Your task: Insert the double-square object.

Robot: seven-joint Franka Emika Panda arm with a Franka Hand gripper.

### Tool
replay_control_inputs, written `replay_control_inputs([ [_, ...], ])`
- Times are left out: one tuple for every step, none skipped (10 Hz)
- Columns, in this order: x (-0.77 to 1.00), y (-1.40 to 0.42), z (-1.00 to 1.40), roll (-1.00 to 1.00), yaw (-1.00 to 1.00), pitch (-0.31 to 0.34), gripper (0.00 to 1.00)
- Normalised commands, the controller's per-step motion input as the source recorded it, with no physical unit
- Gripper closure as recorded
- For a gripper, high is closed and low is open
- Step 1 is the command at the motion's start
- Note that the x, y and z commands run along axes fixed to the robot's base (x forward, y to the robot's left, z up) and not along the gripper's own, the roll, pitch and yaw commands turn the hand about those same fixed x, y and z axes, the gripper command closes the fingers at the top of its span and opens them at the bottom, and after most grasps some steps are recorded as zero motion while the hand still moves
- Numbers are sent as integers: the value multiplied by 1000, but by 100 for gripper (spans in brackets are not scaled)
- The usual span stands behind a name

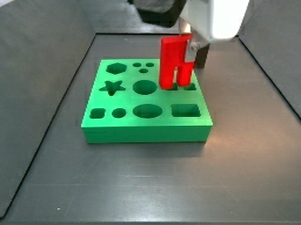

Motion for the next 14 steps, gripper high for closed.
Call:
replay_control_inputs([
  [274, -106, -69, 0, -414, 50, 100],
  [277, 0, -80, 0, -343, 90, 100],
  [46, 0, 0, 10, -217, 69, 100],
  [0, 31, 0, 0, 0, 0, 100],
  [0, 0, 0, 0, -14, 0, 100],
  [0, 0, -31, 0, -9, 0, 100],
  [129, 0, -46, 0, -234, 19, 100],
  [266, 0, -54, 17, -451, 39, 100],
  [329, -23, -103, 31, -546, 53, 100],
  [306, -40, -146, 57, -580, 53, 100],
  [197, -17, -229, 81, -500, 67, 100],
  [-151, -6, -326, 14, 0, -14, 100],
  [-131, 0, -314, 6, 71, -47, 100],
  [-20, -54, -323, 27, 0, -33, 100],
])
